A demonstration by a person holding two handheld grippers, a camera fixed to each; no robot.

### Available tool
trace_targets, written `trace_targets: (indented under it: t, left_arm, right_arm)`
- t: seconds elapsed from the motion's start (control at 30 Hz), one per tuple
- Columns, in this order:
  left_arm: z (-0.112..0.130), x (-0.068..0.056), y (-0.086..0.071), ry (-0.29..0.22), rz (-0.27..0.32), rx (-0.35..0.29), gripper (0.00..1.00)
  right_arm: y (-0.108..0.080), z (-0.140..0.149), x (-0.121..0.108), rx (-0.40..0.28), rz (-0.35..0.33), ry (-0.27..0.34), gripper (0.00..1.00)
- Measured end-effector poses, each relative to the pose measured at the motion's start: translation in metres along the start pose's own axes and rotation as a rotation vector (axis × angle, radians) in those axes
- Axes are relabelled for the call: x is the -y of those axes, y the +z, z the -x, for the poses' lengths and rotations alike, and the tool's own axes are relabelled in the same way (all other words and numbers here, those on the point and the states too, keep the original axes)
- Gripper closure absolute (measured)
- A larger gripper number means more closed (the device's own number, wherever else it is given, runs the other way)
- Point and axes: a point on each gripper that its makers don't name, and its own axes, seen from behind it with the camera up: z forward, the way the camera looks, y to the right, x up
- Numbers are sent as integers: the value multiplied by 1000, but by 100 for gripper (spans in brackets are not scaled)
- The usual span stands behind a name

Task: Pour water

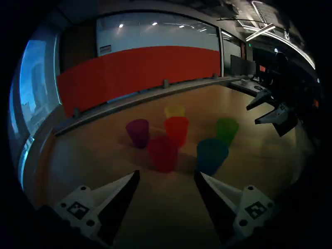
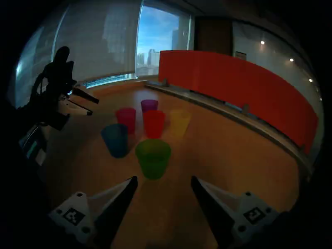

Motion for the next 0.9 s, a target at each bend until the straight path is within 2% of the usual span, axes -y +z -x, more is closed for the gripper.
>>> trace_targets:
  t: [0.17, 0.53, 0.9]
  left_arm:
    - [-13, 16, -10, 0, -91, -85, 3]
    - [-34, 39, -30, -92, -215, -244, 3]
    - [-39, 49, -38, -146, -287, -312, 3]
  right_arm:
    - [-11, -16, -9, -70, 59, 39, 1]
    - [-33, -39, -44, -207, 236, 117, 1]
    - [-52, -45, -73, -295, 393, 171, 1]
